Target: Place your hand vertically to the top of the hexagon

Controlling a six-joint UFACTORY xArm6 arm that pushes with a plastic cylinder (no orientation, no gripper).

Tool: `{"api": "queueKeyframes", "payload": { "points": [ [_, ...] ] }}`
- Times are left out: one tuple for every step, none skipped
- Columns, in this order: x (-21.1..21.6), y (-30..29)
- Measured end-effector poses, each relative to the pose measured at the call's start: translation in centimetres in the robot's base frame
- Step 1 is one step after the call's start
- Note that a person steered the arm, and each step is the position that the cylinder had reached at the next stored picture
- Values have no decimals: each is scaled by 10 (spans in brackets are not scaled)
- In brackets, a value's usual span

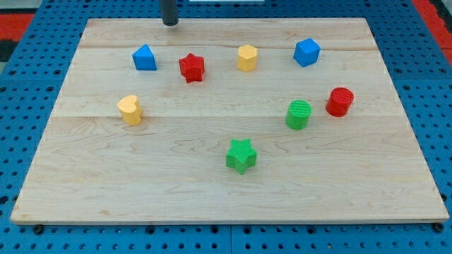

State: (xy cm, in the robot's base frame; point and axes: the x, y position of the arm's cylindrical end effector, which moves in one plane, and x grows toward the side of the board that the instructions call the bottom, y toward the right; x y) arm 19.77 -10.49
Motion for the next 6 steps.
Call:
{"api": "queueKeyframes", "payload": {
  "points": [
    [-2, 0],
    [-3, 39],
    [-2, 110],
    [-2, 175],
    [-2, 208],
    [-6, 202]
  ]
}}
